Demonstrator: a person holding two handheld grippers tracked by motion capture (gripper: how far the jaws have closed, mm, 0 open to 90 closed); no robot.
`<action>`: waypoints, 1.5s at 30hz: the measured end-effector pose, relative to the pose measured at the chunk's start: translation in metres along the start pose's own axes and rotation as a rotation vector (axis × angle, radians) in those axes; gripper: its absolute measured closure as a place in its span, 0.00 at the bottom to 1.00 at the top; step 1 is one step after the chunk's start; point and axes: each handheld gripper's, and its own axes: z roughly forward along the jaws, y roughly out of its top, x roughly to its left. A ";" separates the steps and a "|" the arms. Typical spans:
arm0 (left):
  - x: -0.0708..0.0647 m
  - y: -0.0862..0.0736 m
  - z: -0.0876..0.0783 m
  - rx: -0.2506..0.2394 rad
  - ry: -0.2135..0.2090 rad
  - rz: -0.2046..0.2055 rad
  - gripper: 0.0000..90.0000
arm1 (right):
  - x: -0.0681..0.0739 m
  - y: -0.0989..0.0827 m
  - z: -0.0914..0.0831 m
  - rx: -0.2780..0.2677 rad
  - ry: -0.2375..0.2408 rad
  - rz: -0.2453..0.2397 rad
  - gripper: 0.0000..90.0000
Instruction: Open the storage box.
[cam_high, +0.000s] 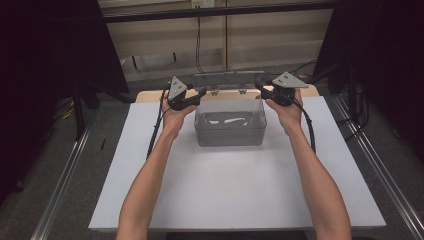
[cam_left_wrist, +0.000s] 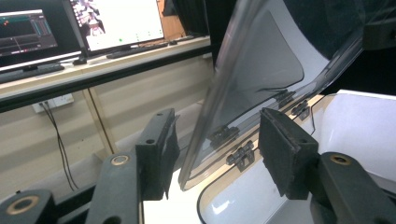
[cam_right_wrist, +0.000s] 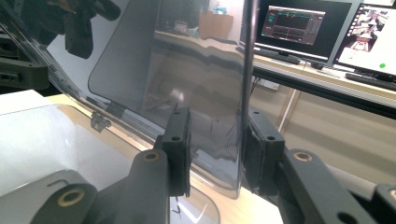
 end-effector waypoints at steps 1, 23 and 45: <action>0.000 0.000 0.001 -0.002 0.000 -0.007 0.54 | 0.000 0.001 0.001 0.001 -0.002 0.000 0.72; 0.009 -0.011 0.007 0.016 0.016 -0.042 0.80 | -0.005 0.005 0.005 0.010 -0.006 -0.006 0.72; 0.014 -0.007 0.007 0.034 0.011 -0.040 0.85 | -0.012 -0.025 0.020 0.066 -0.019 0.070 0.62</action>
